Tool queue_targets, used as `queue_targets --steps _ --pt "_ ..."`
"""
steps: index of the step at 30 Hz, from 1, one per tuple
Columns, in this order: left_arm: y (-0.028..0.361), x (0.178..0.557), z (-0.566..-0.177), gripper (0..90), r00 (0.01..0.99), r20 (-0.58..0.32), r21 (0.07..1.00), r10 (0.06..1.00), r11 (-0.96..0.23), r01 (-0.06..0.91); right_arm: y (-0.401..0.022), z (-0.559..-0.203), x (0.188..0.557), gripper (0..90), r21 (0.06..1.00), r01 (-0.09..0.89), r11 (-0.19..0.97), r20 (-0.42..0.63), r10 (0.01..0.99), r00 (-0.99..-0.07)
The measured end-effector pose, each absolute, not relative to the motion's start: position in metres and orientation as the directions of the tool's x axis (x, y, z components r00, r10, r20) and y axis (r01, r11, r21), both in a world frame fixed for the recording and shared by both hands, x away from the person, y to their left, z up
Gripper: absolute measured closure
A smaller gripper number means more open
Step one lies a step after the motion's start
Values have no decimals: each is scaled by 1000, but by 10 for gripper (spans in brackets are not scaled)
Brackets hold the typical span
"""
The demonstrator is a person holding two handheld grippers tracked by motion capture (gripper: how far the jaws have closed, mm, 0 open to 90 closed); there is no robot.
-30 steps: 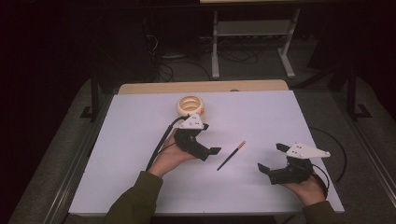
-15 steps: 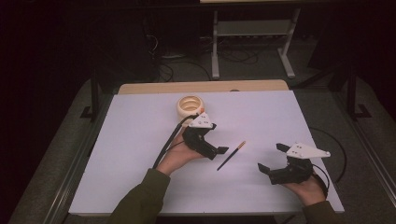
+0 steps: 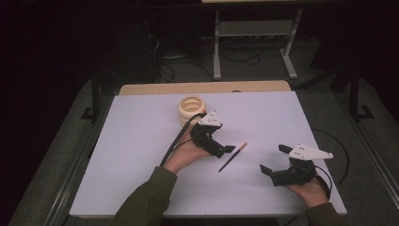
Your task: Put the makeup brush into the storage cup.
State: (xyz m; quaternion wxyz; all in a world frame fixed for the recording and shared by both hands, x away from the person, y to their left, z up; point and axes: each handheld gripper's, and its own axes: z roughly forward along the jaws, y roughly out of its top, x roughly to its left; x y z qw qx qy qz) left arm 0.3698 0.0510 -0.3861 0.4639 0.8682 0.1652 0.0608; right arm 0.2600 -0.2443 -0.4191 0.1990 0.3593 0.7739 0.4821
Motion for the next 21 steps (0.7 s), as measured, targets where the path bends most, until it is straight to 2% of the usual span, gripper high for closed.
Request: queue_targets --steps 5,7,8,21 --pt "45 373 -387 17 935 -39 802 352 -548 239 -244 -419 260 0 889 365 277 39 748 -662" --pt "43 374 -387 90 939 -41 794 341 -560 237 -244 -419 260 0 889 365 278 38 748 -663" --pt "43 374 -388 99 939 -38 789 343 -566 239 -244 -419 260 0 888 365 278 39 748 -662" --pt "34 382 -386 141 932 -44 720 361 -635 280 -244 -420 260 0 888 368 277 42 747 -663"
